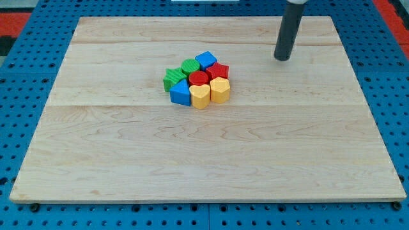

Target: Place the yellow hexagon right to the yellow heart

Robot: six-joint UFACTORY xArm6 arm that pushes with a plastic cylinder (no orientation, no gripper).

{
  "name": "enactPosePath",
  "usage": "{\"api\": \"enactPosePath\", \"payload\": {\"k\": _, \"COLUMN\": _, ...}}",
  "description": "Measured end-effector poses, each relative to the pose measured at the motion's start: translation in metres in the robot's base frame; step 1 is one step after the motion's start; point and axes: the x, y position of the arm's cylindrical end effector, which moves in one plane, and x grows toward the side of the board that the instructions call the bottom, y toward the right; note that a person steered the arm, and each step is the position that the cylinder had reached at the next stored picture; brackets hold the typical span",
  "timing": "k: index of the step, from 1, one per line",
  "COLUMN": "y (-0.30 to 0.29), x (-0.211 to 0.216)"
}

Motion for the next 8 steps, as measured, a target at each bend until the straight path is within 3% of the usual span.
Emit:
{"api": "enactPosePath", "payload": {"k": 3, "y": -0.141, "x": 0.050}}
{"api": "enactPosePath", "payload": {"k": 6, "y": -0.154, "x": 0.138}}
{"api": "enactPosePath", "payload": {"k": 8, "y": -0.157, "x": 0.097}}
